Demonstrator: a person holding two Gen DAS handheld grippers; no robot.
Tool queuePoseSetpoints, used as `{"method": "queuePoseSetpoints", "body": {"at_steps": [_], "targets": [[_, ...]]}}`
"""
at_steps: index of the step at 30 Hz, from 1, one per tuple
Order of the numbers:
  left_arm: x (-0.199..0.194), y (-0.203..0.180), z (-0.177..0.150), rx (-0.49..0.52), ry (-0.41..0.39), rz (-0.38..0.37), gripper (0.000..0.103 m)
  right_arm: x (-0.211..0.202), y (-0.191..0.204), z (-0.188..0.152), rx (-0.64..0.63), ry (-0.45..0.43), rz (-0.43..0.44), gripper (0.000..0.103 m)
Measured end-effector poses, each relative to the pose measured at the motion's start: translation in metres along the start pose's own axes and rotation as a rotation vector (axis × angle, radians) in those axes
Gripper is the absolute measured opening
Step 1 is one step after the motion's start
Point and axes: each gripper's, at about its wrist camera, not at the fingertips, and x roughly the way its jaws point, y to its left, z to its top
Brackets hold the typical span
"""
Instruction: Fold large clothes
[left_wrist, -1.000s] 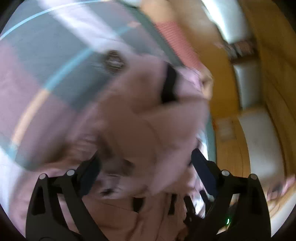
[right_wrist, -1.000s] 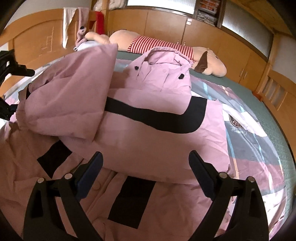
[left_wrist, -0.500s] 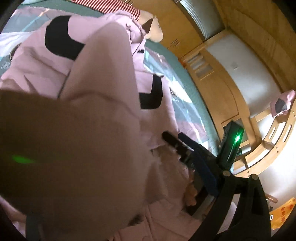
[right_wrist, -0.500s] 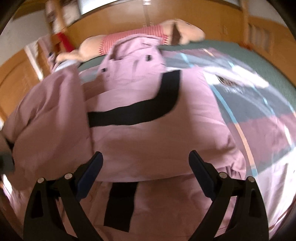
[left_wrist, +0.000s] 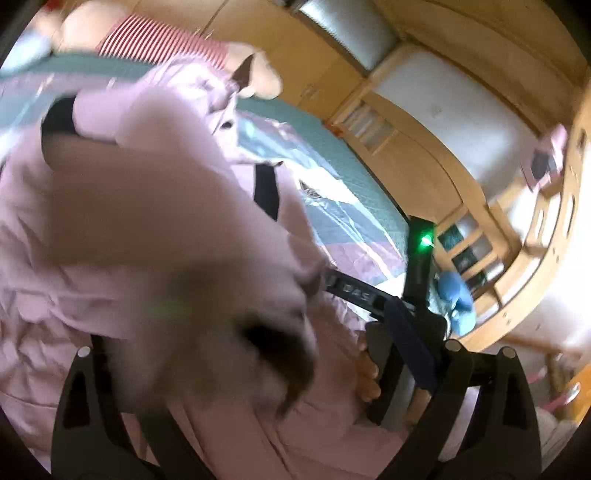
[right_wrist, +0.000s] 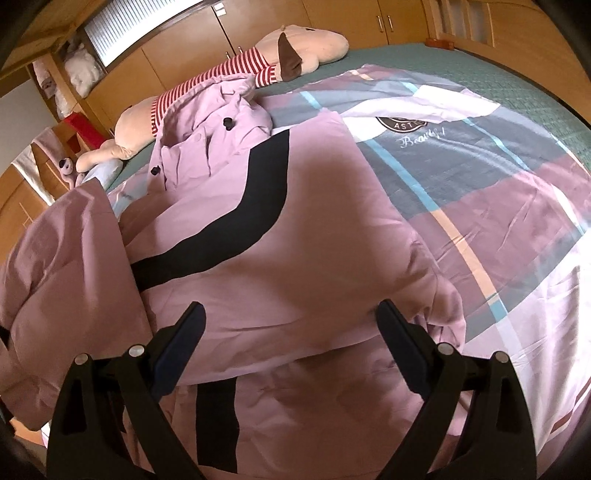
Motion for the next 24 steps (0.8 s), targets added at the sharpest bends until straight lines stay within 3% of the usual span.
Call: {"method": "queuePoseSetpoints", "body": {"at_steps": [3, 6, 11, 13, 16, 19, 21, 24], "targets": [[-0.026, 0.002, 0.007, 0.012, -0.063, 0.002, 0.096, -0.003, 0.005, -0.001, -0.021, -0.007, 0.004, 0.094], [-0.061, 0.021, 0.020, -0.049, -0.146, 0.011, 0.098, -0.006, 0.013, -0.001, -0.064, -0.021, 0.010, 0.094], [-0.114, 0.063, 0.028, -0.203, -0.267, -0.063, 0.101, -0.011, 0.027, -0.002, -0.143, -0.066, -0.020, 0.094], [-0.130, 0.078, 0.030, -0.254, -0.302, -0.042, 0.101, -0.011, 0.029, -0.002, -0.157, -0.073, -0.017, 0.094], [-0.154, 0.113, 0.030, -0.384, -0.342, 0.079, 0.101, -0.013, 0.037, -0.005, -0.191, -0.082, -0.014, 0.094], [-0.156, 0.151, 0.022, -0.557, -0.330, 0.154, 0.101, -0.022, 0.051, -0.010, -0.252, -0.110, -0.003, 0.094], [-0.146, 0.174, 0.012, -0.668, -0.290, 0.118, 0.101, -0.031, 0.071, -0.019, -0.344, -0.153, -0.004, 0.094], [-0.120, 0.185, 0.005, -0.744, -0.218, 0.030, 0.101, -0.042, 0.114, -0.046, -0.551, -0.194, 0.002, 0.094]]}}
